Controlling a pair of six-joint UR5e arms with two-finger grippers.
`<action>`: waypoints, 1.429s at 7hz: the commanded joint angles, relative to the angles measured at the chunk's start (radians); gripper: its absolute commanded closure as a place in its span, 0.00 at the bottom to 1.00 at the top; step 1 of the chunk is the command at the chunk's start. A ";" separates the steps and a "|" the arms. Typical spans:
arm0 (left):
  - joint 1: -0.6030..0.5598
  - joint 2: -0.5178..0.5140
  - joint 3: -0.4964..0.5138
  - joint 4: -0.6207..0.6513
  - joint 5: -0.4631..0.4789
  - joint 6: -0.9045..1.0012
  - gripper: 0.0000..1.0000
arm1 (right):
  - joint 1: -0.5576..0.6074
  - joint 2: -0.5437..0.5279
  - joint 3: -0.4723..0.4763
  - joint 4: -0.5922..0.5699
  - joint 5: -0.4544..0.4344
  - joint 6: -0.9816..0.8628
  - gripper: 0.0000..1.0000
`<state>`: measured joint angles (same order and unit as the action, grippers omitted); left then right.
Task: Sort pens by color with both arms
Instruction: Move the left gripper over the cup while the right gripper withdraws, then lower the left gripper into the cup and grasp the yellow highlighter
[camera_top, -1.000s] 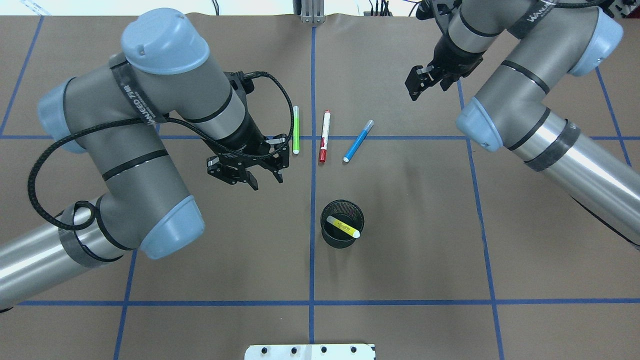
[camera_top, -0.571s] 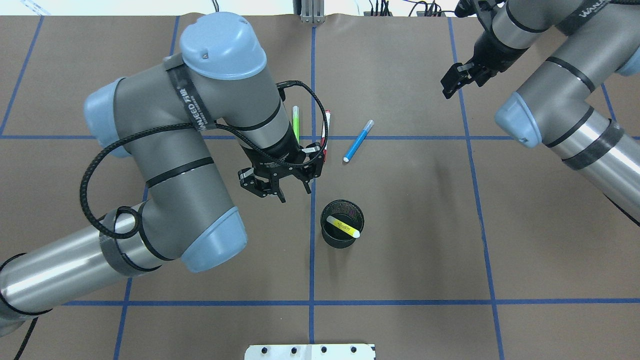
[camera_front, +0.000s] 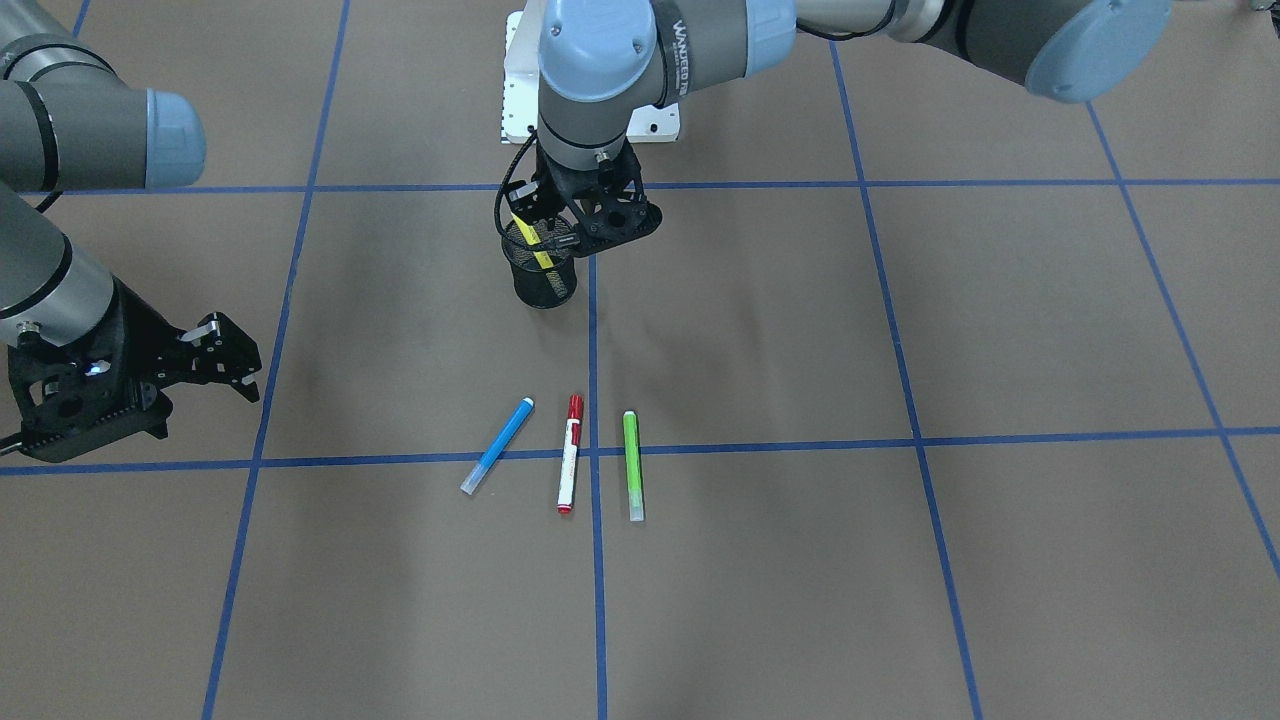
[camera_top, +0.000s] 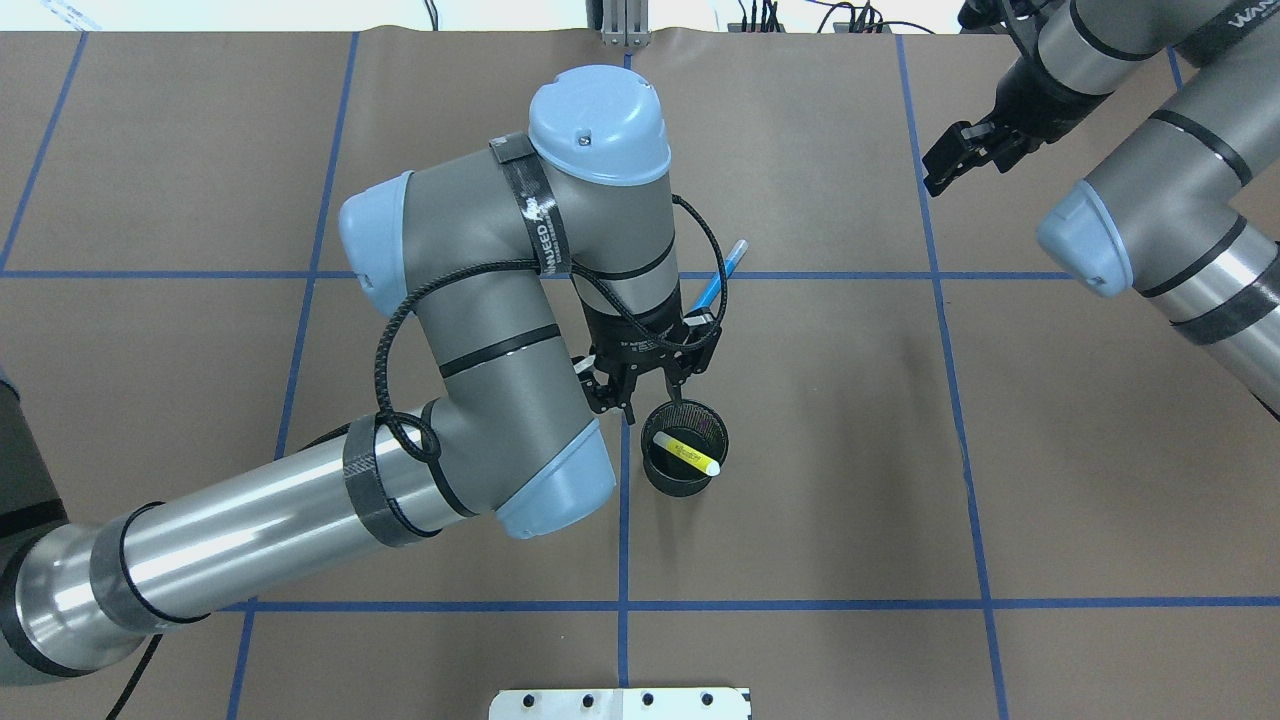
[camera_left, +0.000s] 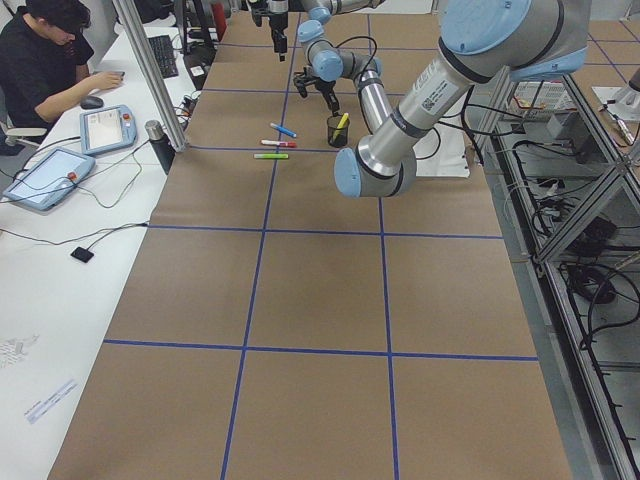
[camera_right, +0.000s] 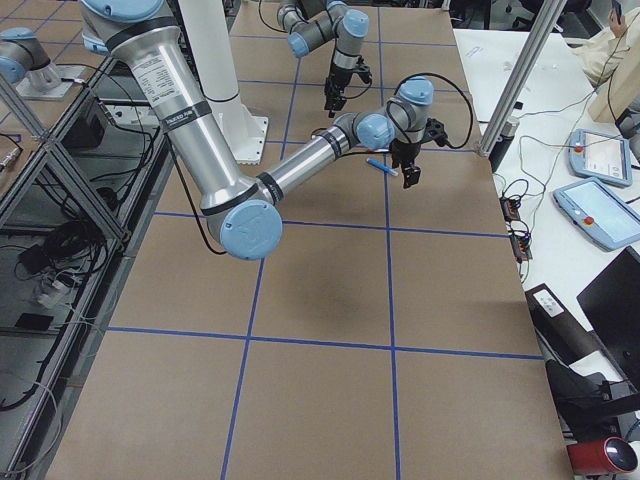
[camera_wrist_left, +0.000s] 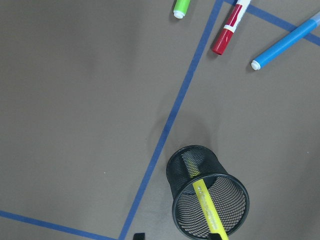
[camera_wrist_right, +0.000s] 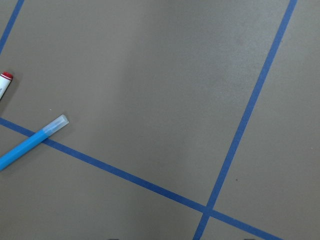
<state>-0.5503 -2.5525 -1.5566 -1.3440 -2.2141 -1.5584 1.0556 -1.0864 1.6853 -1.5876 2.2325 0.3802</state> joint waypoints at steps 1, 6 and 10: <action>0.036 -0.038 0.053 -0.007 0.019 -0.027 0.47 | 0.023 -0.023 0.011 -0.014 -0.002 -0.006 0.01; 0.049 -0.074 0.147 -0.103 0.019 -0.190 0.49 | 0.029 -0.037 0.002 -0.014 -0.011 -0.044 0.01; 0.076 -0.071 0.162 -0.098 0.017 -0.192 0.50 | 0.032 -0.038 0.010 -0.014 -0.001 -0.044 0.01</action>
<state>-0.4835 -2.6234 -1.3978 -1.4424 -2.1965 -1.7500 1.0856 -1.1231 1.6904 -1.6015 2.2277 0.3358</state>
